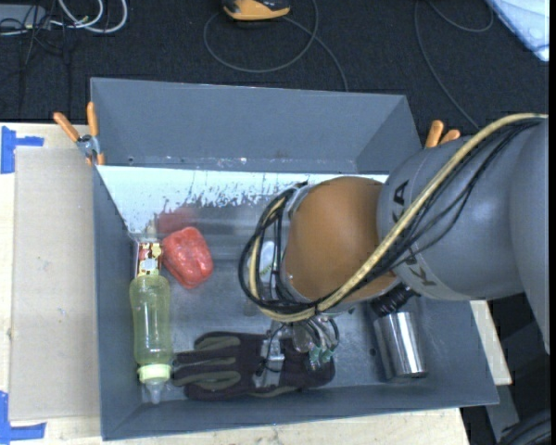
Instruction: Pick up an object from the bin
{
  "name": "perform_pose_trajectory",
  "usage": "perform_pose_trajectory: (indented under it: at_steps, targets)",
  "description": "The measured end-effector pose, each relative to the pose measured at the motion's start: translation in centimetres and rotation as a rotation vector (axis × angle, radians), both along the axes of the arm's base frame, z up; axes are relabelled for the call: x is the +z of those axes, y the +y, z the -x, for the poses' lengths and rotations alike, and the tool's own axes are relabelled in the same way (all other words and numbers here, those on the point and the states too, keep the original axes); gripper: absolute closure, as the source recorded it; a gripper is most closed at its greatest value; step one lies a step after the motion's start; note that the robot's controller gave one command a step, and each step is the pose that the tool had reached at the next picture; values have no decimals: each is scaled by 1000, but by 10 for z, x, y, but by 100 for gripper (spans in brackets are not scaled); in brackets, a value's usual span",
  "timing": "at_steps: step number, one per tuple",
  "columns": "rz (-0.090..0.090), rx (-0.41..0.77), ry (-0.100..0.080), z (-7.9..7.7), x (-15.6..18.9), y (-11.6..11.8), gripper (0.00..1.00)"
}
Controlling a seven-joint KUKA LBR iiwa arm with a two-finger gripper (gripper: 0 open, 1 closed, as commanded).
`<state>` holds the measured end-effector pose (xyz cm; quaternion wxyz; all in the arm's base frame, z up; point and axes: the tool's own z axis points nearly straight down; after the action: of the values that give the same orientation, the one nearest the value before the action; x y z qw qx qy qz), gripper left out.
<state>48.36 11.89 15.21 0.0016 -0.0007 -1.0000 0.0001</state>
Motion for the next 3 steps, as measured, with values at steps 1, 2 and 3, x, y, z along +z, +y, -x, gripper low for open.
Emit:
perform_pose_trajectory:
  at_steps: [1,2,3]
  targets:
    - [-2,149,-5,-13,-24,1,0]
    - [-2,290,4,-22,-64,4,0]
    - [-2,66,-1,-44,-82,10,100]
